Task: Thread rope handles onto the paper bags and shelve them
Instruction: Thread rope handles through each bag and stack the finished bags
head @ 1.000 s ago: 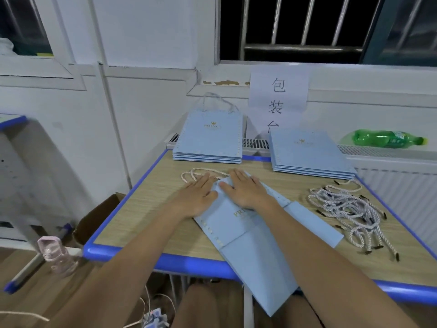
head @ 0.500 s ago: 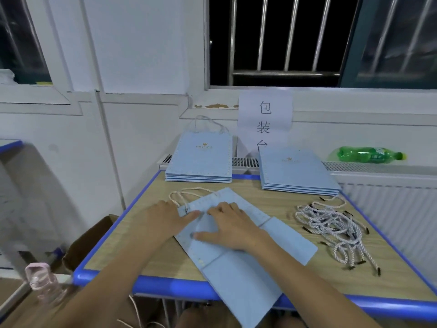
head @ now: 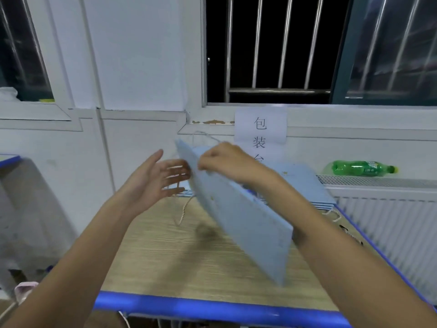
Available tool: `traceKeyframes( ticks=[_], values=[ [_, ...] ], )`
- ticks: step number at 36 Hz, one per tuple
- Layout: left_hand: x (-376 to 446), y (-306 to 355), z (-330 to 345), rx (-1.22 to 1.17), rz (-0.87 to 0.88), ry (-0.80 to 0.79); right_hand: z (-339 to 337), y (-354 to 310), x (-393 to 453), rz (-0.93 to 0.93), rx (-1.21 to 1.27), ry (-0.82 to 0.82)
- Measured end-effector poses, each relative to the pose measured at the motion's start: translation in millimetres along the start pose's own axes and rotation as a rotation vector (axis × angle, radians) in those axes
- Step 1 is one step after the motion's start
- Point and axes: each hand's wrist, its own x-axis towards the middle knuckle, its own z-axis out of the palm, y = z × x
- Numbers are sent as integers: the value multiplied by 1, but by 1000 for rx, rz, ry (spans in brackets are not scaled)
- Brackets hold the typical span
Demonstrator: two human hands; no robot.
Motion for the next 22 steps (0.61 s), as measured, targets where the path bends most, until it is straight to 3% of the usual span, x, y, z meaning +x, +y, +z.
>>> traceKeyframes(
  ticks=[7, 10, 13, 16, 19, 22],
  values=[
    [41, -21, 26, 865, 180, 155, -20, 59, 8, 326, 499, 28],
    [54, -44, 18, 920, 68, 104, 2, 113, -3, 431, 635, -18],
    [61, -66, 5, 962, -34, 235, 24, 155, -20, 500, 654, -16],
    [63, -83, 1, 966, -29, 281, 38, 185, -35, 468, 508, 8],
    [56, -97, 6, 1065, -13, 180, 43, 194, -36, 436, 281, 14],
    [45, -112, 18, 1320, 25, 35, 47, 178, -29, 404, -299, -96]
  ],
)
